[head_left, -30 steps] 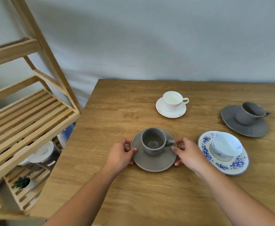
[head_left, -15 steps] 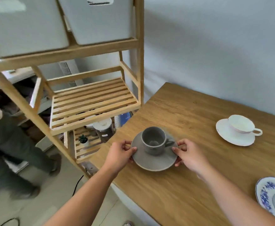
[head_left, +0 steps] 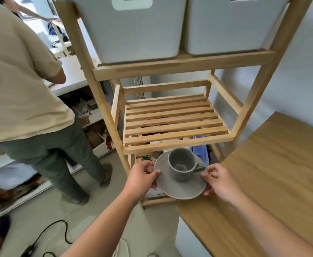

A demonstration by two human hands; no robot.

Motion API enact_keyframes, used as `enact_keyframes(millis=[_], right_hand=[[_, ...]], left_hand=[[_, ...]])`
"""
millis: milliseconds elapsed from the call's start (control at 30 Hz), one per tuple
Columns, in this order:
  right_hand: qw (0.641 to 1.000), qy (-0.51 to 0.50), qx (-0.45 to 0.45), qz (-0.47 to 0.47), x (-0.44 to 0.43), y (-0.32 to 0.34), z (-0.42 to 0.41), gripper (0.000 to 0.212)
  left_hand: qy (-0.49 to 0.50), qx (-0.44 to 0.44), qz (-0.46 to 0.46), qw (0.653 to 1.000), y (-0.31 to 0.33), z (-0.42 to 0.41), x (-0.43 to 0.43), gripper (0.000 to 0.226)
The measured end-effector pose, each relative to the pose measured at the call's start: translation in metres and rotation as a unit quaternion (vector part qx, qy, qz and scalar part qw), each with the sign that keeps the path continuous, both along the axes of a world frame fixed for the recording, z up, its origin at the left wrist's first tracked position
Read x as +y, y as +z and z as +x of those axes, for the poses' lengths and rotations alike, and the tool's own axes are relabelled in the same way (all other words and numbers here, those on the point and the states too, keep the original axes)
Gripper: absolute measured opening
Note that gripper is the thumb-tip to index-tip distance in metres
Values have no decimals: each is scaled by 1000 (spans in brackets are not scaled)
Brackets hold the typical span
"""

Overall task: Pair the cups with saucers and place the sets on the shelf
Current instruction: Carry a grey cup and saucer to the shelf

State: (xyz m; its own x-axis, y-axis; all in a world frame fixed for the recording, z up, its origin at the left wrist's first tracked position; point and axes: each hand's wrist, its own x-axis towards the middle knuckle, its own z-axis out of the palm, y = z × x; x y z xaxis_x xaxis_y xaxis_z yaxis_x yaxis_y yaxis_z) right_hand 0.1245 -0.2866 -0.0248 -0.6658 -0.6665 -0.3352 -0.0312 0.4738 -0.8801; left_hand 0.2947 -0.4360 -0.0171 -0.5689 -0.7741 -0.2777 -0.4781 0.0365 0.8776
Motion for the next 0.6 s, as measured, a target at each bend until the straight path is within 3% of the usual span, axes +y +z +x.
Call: enact_keyframes(millis=[600], right_hand=[[998, 0, 46, 43, -190, -31, -61, 11]], left_hand=[[109, 8, -15, 994, -51, -63, -156, 31]])
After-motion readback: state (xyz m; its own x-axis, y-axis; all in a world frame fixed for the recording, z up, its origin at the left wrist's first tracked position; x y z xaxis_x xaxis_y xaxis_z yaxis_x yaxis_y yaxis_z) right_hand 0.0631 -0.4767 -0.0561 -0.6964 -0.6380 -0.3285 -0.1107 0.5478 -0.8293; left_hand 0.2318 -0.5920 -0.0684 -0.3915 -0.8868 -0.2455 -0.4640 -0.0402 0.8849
